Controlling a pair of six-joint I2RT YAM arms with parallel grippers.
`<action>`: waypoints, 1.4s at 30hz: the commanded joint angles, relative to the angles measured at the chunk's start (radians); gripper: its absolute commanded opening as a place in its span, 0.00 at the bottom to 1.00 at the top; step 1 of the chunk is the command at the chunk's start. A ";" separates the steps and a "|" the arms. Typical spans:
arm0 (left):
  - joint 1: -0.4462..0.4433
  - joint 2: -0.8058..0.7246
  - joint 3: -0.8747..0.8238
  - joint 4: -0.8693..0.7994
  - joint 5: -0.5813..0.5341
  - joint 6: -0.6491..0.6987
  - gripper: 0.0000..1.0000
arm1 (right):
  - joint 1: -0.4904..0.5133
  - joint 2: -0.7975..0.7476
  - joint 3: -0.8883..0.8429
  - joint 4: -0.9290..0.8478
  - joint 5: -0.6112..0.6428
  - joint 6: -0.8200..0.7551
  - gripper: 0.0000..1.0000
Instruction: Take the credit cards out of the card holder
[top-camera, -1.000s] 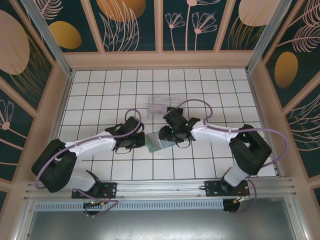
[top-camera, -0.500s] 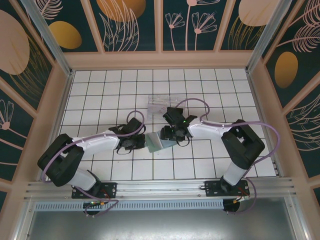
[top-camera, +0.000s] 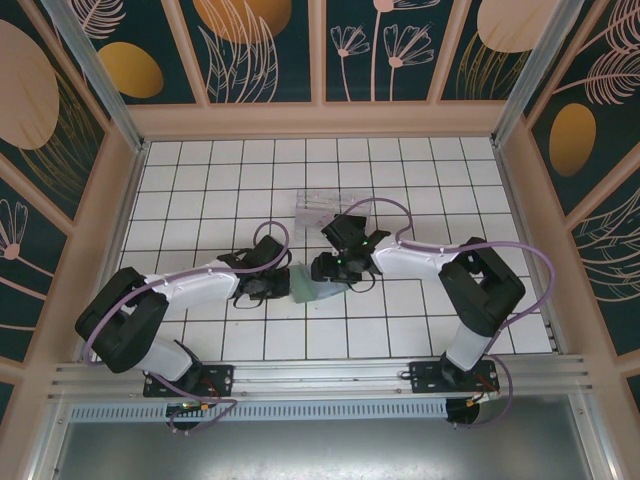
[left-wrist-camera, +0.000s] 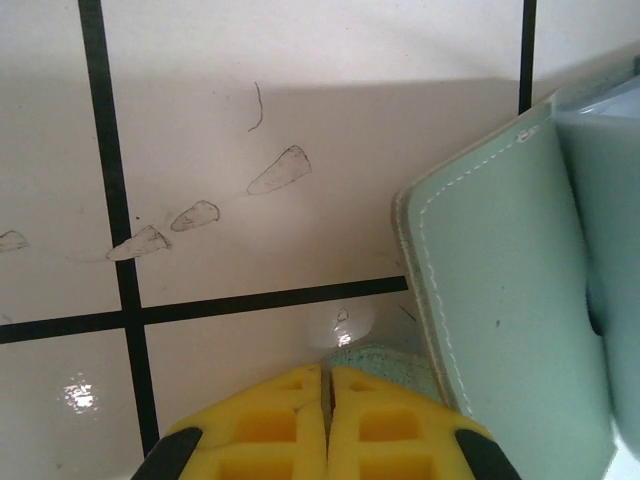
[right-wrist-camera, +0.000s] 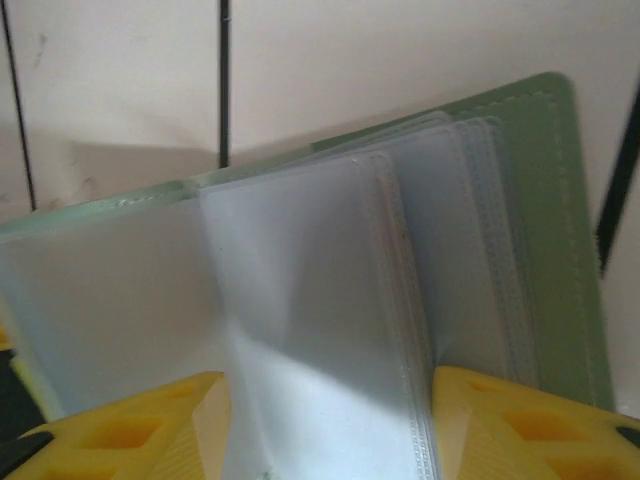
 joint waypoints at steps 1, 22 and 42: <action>-0.001 0.013 0.010 0.001 0.010 0.015 0.00 | 0.016 -0.021 0.022 0.088 -0.104 0.020 0.56; -0.001 0.045 0.017 0.039 0.017 0.049 0.00 | 0.024 -0.138 0.011 -0.027 -0.016 -0.003 0.46; -0.006 -0.121 0.109 0.030 0.104 -0.073 0.28 | -0.020 -0.012 -0.063 0.164 -0.153 0.068 0.27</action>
